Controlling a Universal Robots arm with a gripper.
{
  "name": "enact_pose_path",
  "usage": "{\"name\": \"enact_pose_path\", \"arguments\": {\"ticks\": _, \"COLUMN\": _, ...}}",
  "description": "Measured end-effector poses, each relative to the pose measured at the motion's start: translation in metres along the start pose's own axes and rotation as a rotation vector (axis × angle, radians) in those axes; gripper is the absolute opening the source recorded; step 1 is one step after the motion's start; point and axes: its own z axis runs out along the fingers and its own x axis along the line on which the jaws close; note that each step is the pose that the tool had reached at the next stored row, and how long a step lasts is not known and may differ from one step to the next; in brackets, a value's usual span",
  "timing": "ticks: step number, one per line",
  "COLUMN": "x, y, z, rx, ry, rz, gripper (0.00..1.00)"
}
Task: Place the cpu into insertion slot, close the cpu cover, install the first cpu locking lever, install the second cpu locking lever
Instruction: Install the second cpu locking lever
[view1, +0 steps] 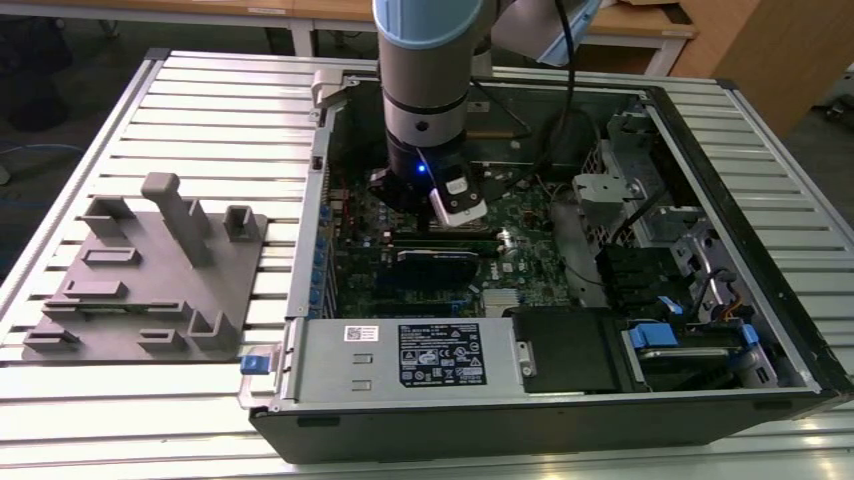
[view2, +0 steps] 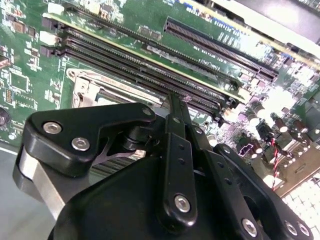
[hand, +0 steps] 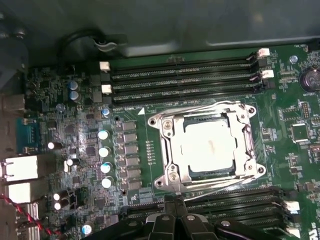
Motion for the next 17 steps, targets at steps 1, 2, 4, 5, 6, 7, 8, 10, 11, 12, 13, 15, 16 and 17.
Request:
{"name": "enact_pose_path", "arguments": {"ticks": 1, "x": 0.0006, "y": -0.0001, "z": 0.0002, "rx": -0.0048, "ry": 0.0006, "rz": 0.0, "gripper": 0.11}}
{"name": "enact_pose_path", "arguments": {"ticks": 2, "x": 0.0011, "y": -0.0002, "z": 0.0003, "rx": -0.0079, "ry": 0.001, "rz": 0.001, "gripper": 0.11}}
{"name": "enact_pose_path", "arguments": {"ticks": 4, "x": 0.0021, "y": -0.0004, "z": 0.0008, "rx": -0.0138, "ry": 0.0017, "rz": 0.001, "gripper": 0.11}}
{"name": "enact_pose_path", "arguments": {"ticks": 5, "x": 0.0026, "y": -0.0005, "z": 0.0012, "rx": -0.0167, "ry": 0.0021, "rz": 0.001, "gripper": 0.11}}
{"name": "enact_pose_path", "arguments": {"ticks": 6, "x": 0.003, "y": -0.0006, "z": 0.0016, "rx": -0.0195, "ry": 0.0024, "rz": 0.001, "gripper": 0.11}}
{"name": "enact_pose_path", "arguments": {"ticks": 7, "x": 0.0031, "y": -0.0006, "z": 0.0022, "rx": -0.0217, "ry": 0.0027, "rz": 0.001, "gripper": 0.11}}
{"name": "enact_pose_path", "arguments": {"ticks": 8, "x": 0.0032, "y": -0.0007, "z": 0.0031, "rx": -0.0234, "ry": 0.0028, "rz": 0.002, "gripper": 0.11}}
{"name": "enact_pose_path", "arguments": {"ticks": 10, "x": 0.0033, "y": -0.0009, "z": 0.0045, "rx": -0.0259, "ry": 0.0033, "rz": 0.002, "gripper": 0.11}}
{"name": "enact_pose_path", "arguments": {"ticks": 11, "x": 0.0033, "y": -0.001, "z": 0.0049, "rx": -0.0285, "ry": 0.0037, "rz": 0.002, "gripper": 0.11}}
{"name": "enact_pose_path", "arguments": {"ticks": 12, "x": 0.0034, "y": -0.001, "z": 0.0052, "rx": -0.0323, "ry": 0.0041, "rz": 0.002, "gripper": 0.11}}
{"name": "enact_pose_path", "arguments": {"ticks": 13, "x": 0.0034, "y": -0.001, "z": 0.0055, "rx": -0.0364, "ry": 0.0045, "rz": 0.002, "gripper": 0.11}}
{"name": "enact_pose_path", "arguments": {"ticks": 15, "x": 0.0035, "y": -0.0011, "z": 0.006, "rx": -0.0438, "ry": 0.0055, "rz": 0.003, "gripper": 0.11}}
{"name": "enact_pose_path", "arguments": {"ticks": 16, "x": 0.0035, "y": -0.0011, "z": 0.0063, "rx": -0.0465, "ry": 0.0058, "rz": 0.003, "gripper": 0.11}}
{"name": "enact_pose_path", "arguments": {"ticks": 17, "x": 0.0035, "y": -0.0011, "z": 0.007, "rx": -0.0479, "ry": 0.0058, "rz": 0.003, "gripper": 0.11}}
